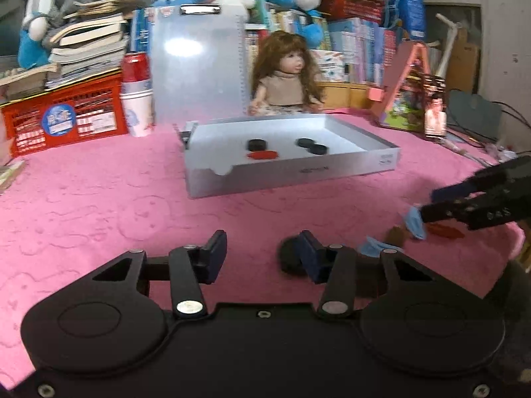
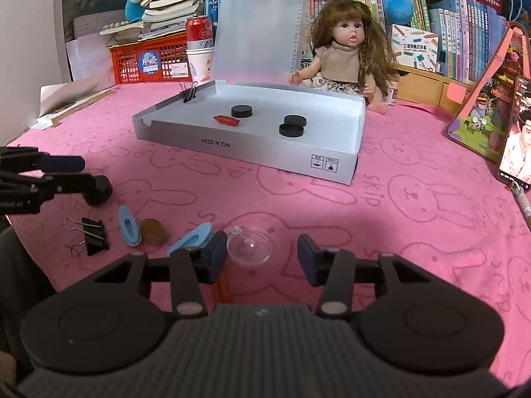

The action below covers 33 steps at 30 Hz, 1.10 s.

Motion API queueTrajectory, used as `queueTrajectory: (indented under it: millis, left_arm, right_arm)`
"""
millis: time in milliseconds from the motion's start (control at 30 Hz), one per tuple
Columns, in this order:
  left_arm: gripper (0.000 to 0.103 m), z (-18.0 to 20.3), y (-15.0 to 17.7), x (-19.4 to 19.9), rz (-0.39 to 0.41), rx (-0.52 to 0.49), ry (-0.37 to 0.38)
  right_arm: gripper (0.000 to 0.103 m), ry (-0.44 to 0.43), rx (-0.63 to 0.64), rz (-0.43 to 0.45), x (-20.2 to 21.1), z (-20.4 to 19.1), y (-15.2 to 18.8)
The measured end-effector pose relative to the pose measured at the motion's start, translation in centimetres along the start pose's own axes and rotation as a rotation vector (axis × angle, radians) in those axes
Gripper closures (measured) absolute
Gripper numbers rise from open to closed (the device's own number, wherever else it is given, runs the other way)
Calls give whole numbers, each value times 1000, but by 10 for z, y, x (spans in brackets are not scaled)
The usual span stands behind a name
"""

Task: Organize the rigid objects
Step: 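Grasp a black puck with the left gripper while the right gripper grasps a clear plastic cap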

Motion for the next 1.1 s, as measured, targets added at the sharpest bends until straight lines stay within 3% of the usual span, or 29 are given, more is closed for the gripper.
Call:
queueTrajectory:
  millis: [167, 367, 533, 867, 1033, 1100]
  left_arm:
    - [58, -13, -3, -7, -24, 40, -25]
    - [57, -3, -5, 8, 23, 27, 86]
    - [57, 14, 1, 9, -12, 17, 139]
    - [57, 21, 7, -4, -54, 27, 118]
    - [63, 20, 6, -9, -60, 36, 110]
    - [72, 21, 6, -10, -66, 36, 114]
  right_arm:
    - [50, 3, -9, 3, 0, 2, -1]
    - [50, -8, -21, 3, 1, 2, 0]
    - [50, 5, -16, 4, 0, 2, 0]
    - [50, 12, -1, 13, 1, -3, 1]
    - [56, 11, -17, 8, 0, -1, 2]
    - [69, 17, -23, 18, 1, 0, 2]
Point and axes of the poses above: each gripper's, at about its wrist camera, not at the fingertips, and x roughly against the way its jaws point, z to its right, y to its underside, the point moved 7 cm from there along -x, roughly the way its jaws point, and after that the axes turned 3 degrees about -y, right-handed, at the moved point
